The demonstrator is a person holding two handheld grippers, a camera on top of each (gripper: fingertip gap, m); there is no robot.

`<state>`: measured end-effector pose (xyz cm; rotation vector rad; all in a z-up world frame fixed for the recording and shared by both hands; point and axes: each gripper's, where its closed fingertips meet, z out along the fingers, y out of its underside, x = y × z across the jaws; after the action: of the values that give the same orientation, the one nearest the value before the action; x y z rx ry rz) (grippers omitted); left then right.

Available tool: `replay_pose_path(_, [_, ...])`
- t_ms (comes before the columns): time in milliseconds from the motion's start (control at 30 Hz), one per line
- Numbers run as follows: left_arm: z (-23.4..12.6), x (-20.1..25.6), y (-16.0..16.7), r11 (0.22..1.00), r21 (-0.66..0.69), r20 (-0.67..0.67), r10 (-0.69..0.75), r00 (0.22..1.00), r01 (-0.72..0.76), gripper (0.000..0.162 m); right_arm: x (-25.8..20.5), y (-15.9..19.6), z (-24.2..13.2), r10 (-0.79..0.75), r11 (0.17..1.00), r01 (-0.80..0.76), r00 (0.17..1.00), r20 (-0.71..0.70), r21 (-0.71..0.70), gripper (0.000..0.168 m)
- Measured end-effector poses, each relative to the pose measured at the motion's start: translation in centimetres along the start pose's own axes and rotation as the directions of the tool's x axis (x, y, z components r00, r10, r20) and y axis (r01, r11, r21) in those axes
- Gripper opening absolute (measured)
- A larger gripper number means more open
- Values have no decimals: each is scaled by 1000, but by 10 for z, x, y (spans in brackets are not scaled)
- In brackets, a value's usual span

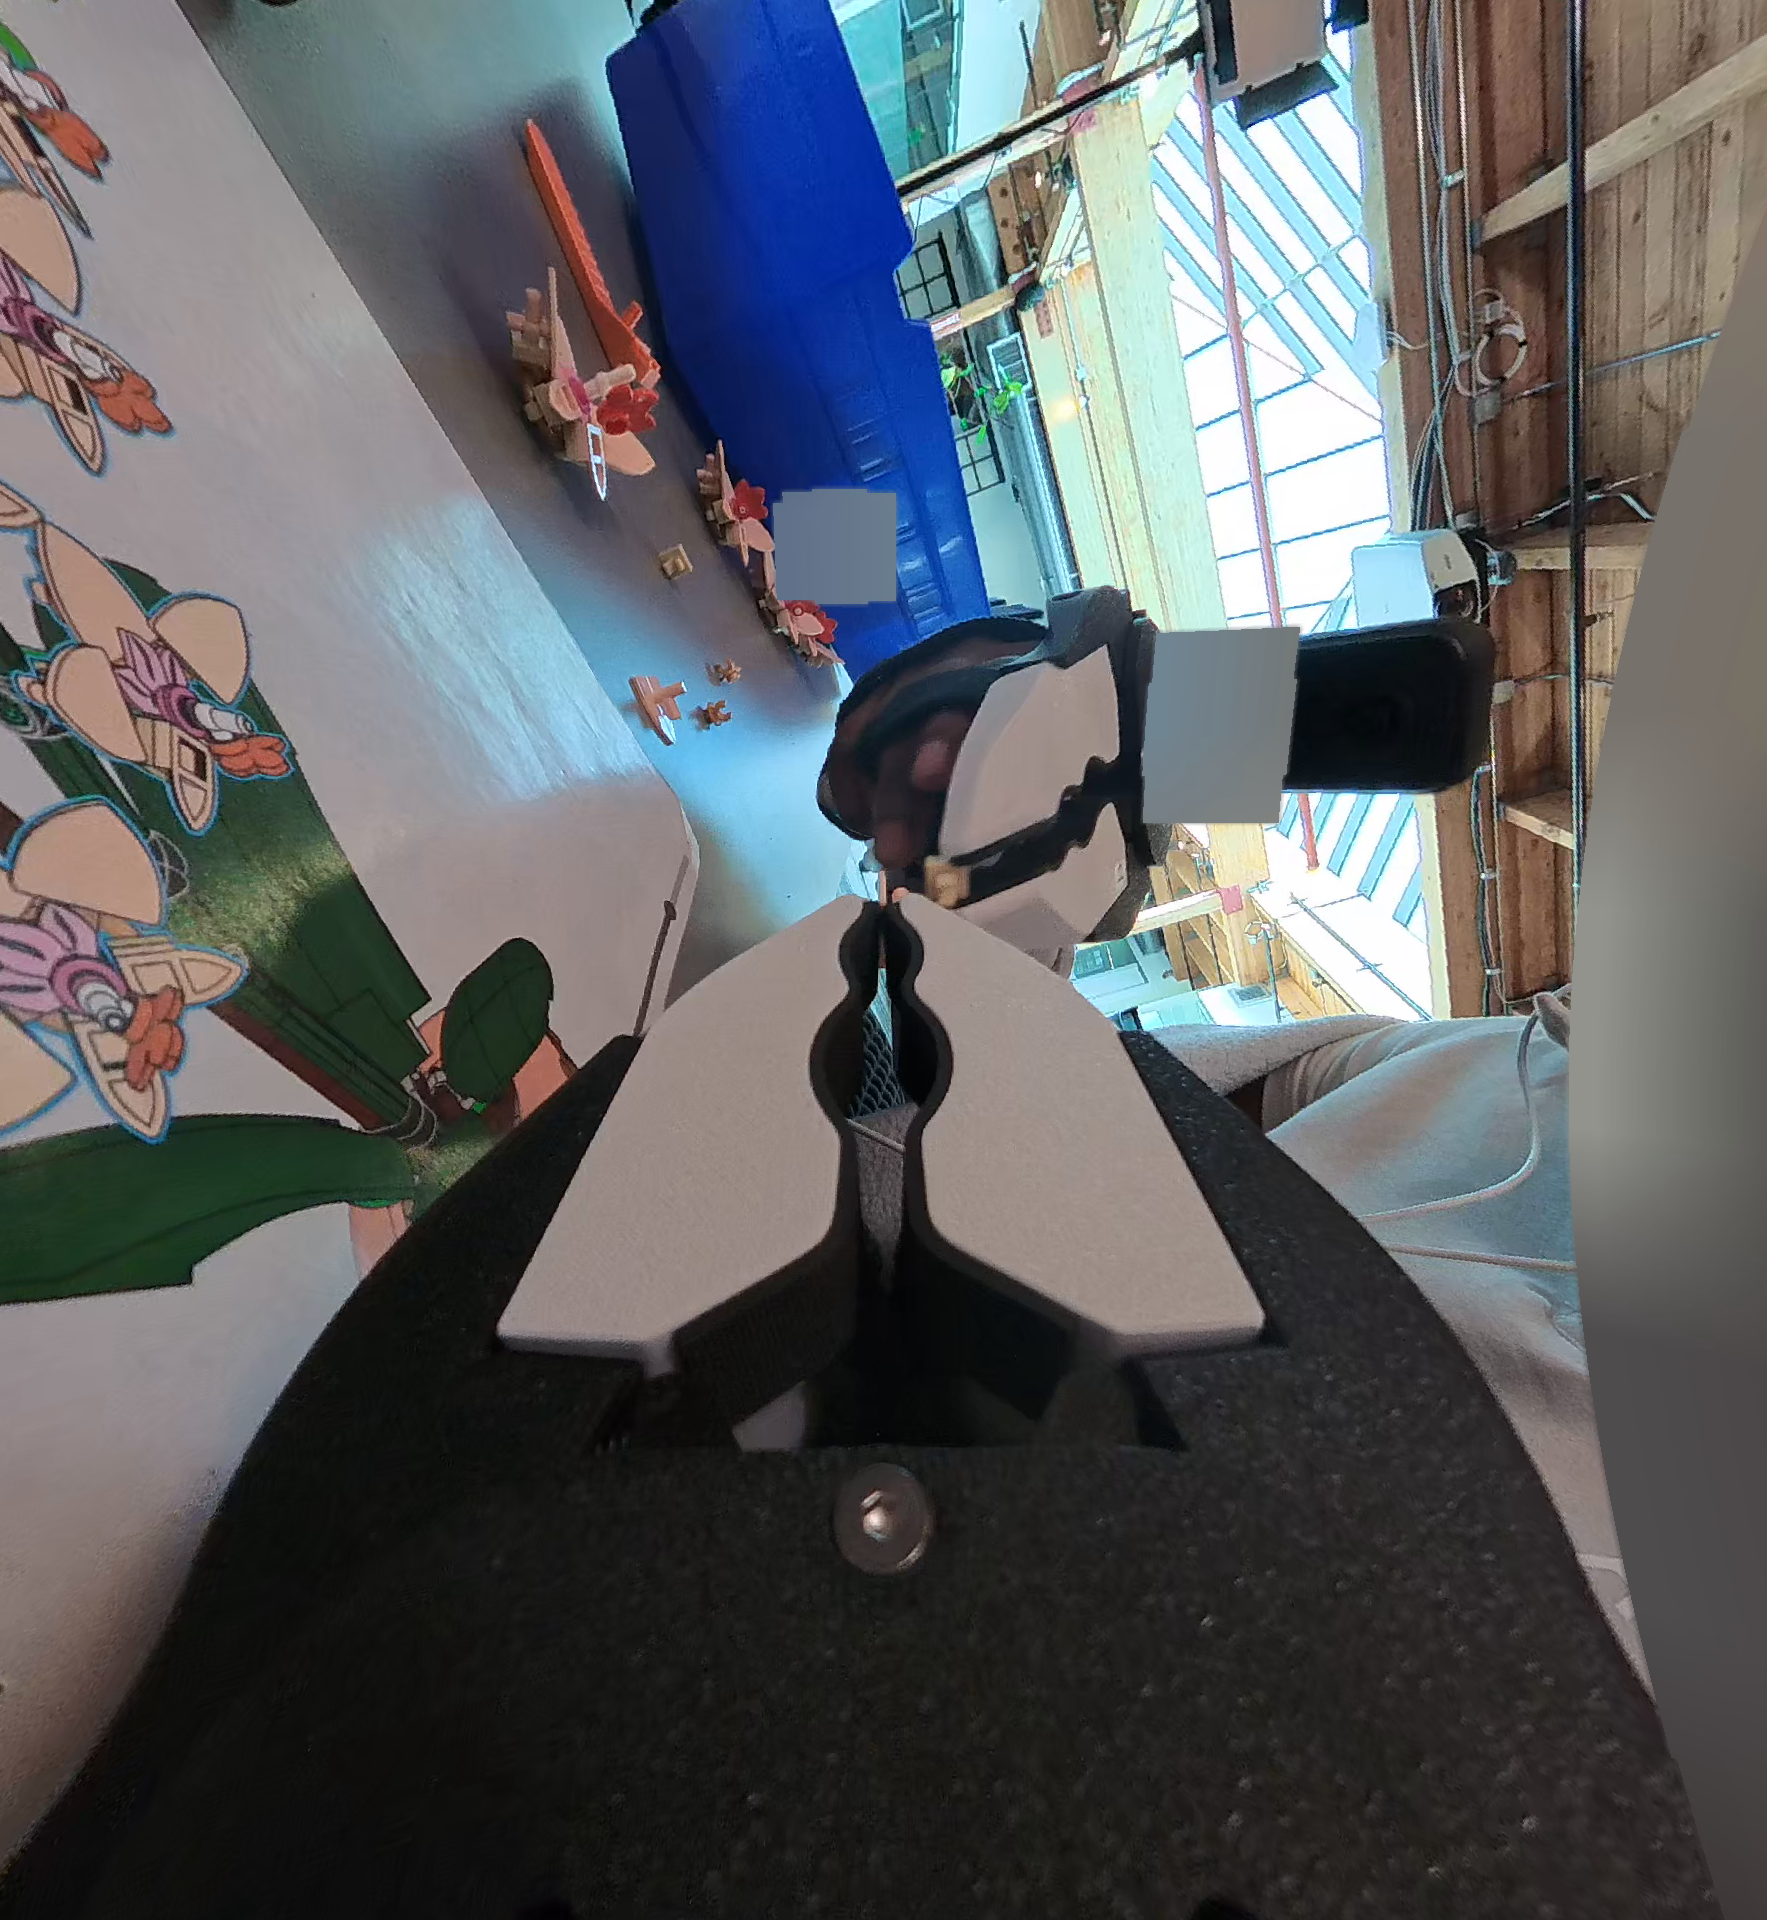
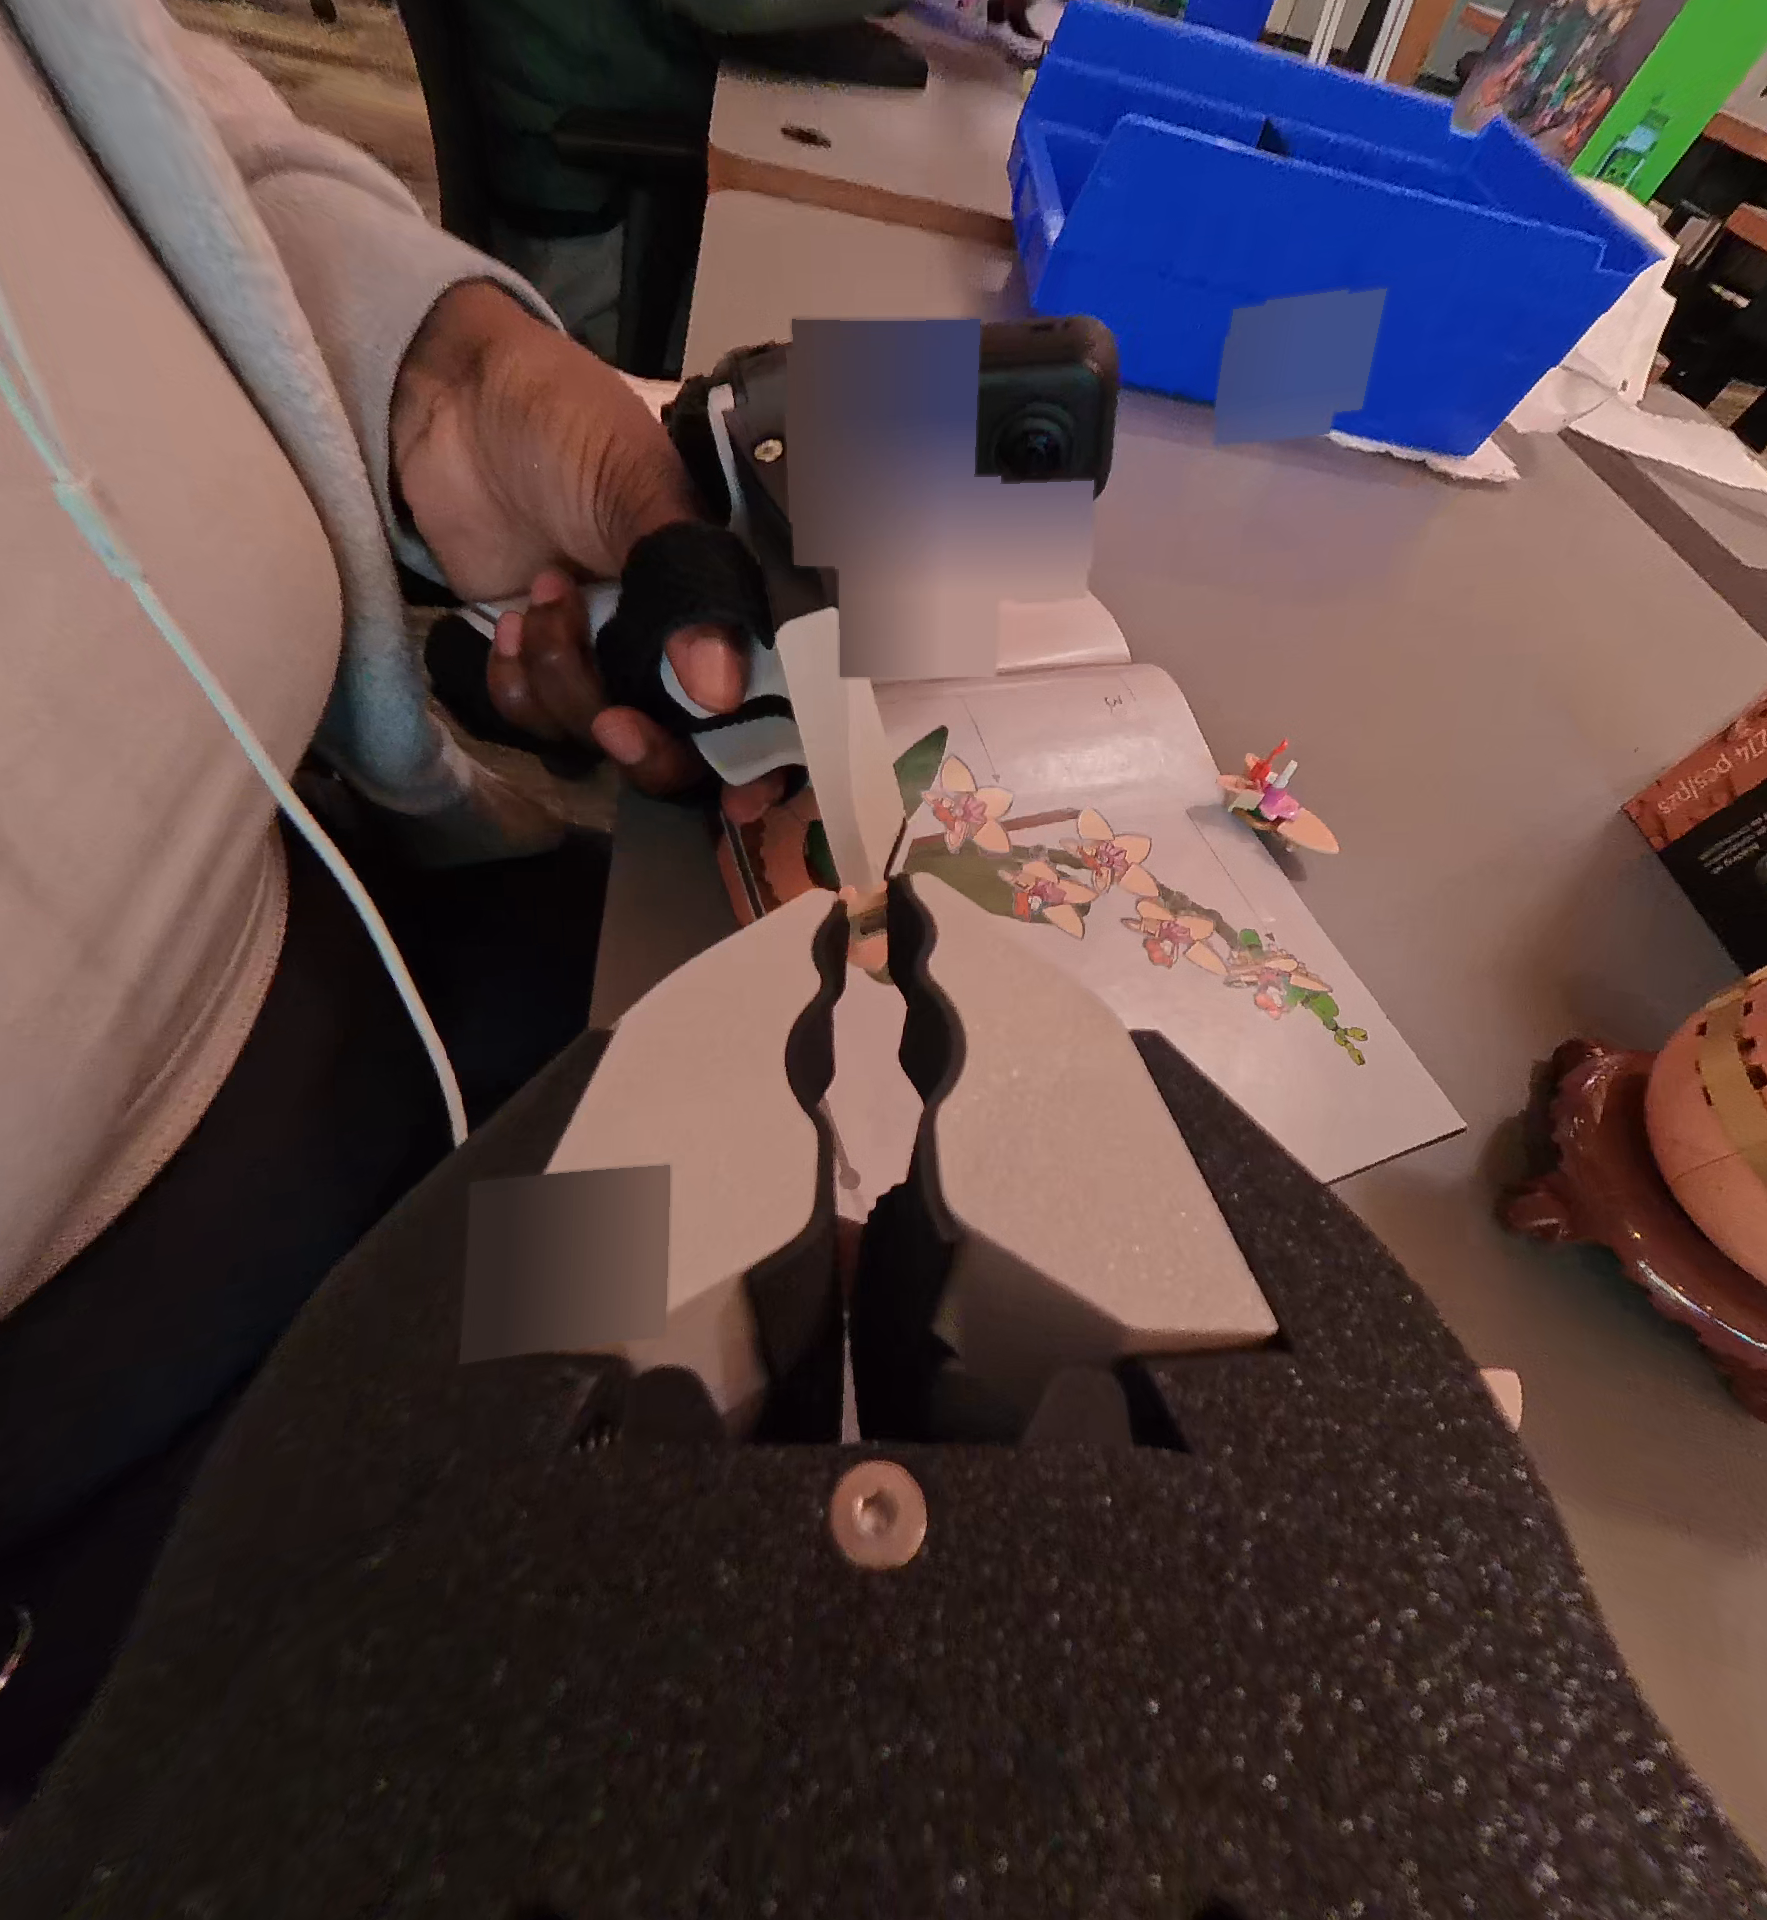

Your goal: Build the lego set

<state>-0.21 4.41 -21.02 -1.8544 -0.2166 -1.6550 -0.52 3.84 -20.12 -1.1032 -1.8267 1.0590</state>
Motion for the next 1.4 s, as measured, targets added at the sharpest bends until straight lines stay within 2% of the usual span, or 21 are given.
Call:
replay_pose_path(133, [-4, 2, -2, 1000, 23, -2, 5, 1000, -5, 0, 5, -9, -7, 57, 996, -55, 998, -20, 67, 7])
replay_pose_path(233, [-10, 5, -6, 998, 55, -6, 9, 1000, -9, 0, 15, -1, -7, 152, 987, -148, 987, -60, 68, 7])
replay_pose_path(433, [-25, 8, -9, 991, 131, 2, 7, 1000, -8, 0, 20, 42, 14, 270, 950, -283, 957, -110, -134, 7])
replay_pose_path(600, [-43, 12, -1, 984, 176, 1, -22, 1000, 21, 0, 19, 53, 18, 333, 912, -348, 937, -103, -218, 7])
replay_pose_path(767, [-69, 18, -3, 961, 278, 26, -16, 1000, 8, 0, 23, 56, 19, 354, 898, -372, 928, -117, -235, 8])
replay_pose_path(900, [-89, 22, -6, 943, 329, 87, 31, 996, -58, 0, 23, 63, 20, 368, 883, -389, 921, -126, -262, 8])
replay_pose_path(1400, [-94, 25, -10, 932, 347, 90, 78, 993, -105, 0, 22, 71, 20, 362, 870, -387, 922, -137, -306, 14])
